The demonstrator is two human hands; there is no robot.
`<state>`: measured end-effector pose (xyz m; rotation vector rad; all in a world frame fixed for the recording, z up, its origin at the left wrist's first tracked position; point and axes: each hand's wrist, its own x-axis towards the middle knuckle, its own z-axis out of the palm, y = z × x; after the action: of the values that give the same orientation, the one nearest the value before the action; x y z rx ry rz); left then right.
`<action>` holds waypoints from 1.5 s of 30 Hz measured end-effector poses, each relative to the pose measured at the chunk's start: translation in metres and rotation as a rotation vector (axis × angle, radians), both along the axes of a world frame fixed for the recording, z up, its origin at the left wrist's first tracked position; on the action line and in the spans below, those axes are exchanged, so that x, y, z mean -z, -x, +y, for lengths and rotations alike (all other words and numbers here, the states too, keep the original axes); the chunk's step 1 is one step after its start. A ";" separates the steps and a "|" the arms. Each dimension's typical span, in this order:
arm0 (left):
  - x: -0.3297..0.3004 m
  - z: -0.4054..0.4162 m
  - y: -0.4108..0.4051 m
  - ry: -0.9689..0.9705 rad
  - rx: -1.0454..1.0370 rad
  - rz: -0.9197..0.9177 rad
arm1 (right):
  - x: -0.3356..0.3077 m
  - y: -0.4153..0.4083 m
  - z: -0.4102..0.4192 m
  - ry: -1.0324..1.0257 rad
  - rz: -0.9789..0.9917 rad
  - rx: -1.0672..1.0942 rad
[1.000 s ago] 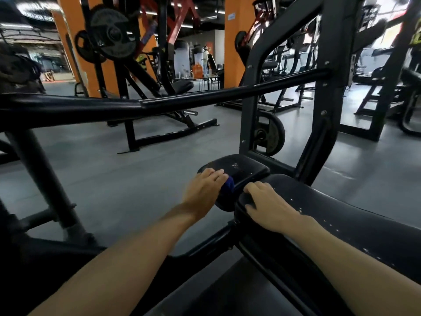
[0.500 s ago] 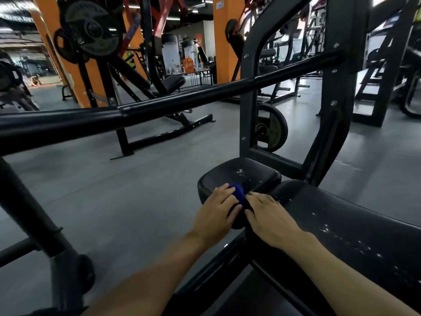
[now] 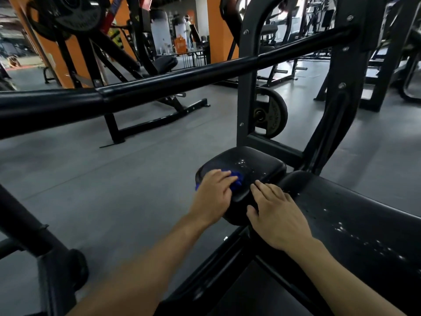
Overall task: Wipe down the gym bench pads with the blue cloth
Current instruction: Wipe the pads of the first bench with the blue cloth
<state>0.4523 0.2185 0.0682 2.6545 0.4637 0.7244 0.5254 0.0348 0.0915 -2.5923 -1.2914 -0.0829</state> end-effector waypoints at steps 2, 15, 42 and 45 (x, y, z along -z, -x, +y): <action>0.002 -0.020 0.014 -0.066 0.057 -0.002 | -0.001 0.000 -0.001 0.020 -0.010 -0.008; -0.003 0.020 0.018 -0.143 -0.023 0.091 | -0.010 0.006 -0.009 -0.114 0.014 -0.141; -0.016 0.034 0.014 -0.314 0.001 0.198 | -0.006 0.004 -0.005 -0.056 -0.014 -0.038; -0.023 0.036 -0.021 -0.122 -0.075 0.273 | -0.007 0.006 -0.004 -0.063 -0.010 -0.026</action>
<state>0.4730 0.2546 0.0911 2.8790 0.6110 0.4222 0.5192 0.0305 0.0981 -2.5247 -1.3038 -0.1299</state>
